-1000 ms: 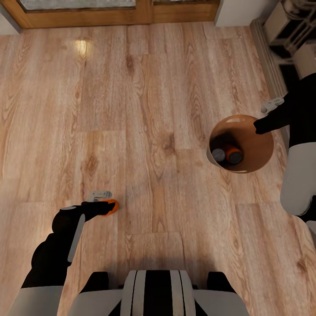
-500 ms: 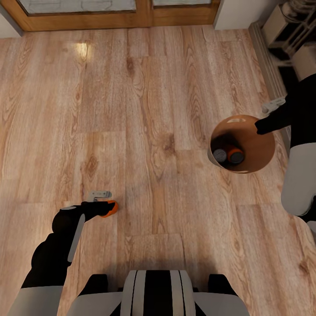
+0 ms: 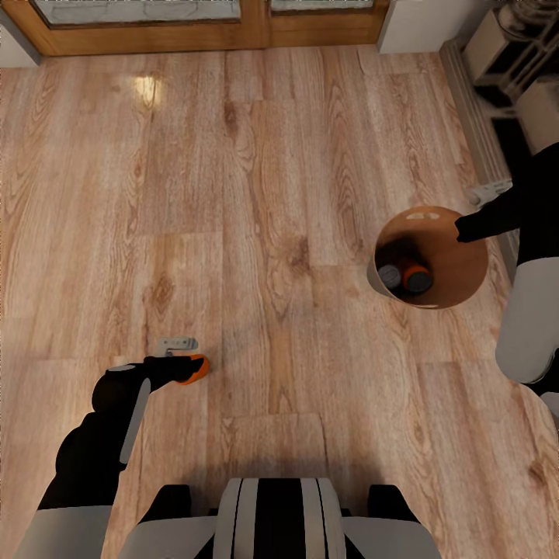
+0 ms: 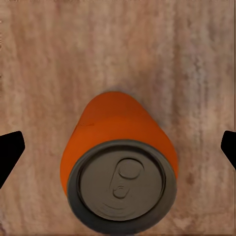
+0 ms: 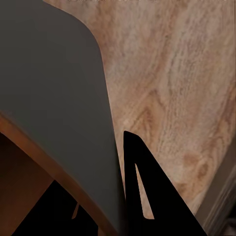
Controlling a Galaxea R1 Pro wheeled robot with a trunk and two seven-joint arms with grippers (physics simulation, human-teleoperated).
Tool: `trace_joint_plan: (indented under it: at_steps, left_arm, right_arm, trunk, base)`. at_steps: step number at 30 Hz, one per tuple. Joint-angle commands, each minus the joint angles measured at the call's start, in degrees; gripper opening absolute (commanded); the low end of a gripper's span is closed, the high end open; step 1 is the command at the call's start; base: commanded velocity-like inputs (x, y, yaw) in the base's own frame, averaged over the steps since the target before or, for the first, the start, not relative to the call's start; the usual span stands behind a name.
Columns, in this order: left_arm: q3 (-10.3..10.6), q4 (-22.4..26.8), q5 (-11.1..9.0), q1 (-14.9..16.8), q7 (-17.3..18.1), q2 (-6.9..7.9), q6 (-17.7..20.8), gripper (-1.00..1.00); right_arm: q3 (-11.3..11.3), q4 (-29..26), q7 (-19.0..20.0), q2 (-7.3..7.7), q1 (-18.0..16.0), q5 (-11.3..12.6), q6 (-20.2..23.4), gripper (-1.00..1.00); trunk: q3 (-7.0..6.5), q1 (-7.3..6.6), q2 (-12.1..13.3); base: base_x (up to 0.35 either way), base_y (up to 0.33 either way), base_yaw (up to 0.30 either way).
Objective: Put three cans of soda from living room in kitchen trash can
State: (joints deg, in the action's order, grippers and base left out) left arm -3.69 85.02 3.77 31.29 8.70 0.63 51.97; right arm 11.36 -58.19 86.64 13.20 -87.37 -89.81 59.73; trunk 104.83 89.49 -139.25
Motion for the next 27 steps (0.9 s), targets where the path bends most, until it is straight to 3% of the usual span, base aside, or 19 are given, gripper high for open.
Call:
trace_joint_plan:
  at_steps: [1,15,23,27]
  left_arm:
    - [-0.02,-0.06,0.00,0.00,0.00,0.00,0.01,1.00]
    - [0.00,-0.38,0.18,0.07,0.00,-0.01,0.28,1.00]
    - [0.00,-0.38,0.18,0.05,0.08,-0.09,0.25,1.00]
    - [0.00,-0.41,0.18,0.02,0.05,-0.10,0.24,1.00]
  right_arm:
    - [0.04,0.01,0.26,-0.01,0.00,0.17,0.27,-1.00]
    - [0.14,-0.06,0.37,-0.02,2.76,0.31,0.27,-1.00]
    - [0.19,-7.06,0.39,-0.51,9.35,0.37,0.27,-1.00]
    - [1.69,-10.70,0.92,-0.68,13.84,0.83,0.27,-1.00]
  trunk:
    - [-0.19,-0.23,0.41]
    - [-2.70,-3.30,6.03]
    - [-4.14,-5.06,9.24]
    - [-4.85,-5.94,10.84]
  base:
    - [0.000,0.000,0.000]
    - [0.000,0.000,0.000]
    - [0.000,0.000,0.000]
    - [0.000,0.000,0.000]
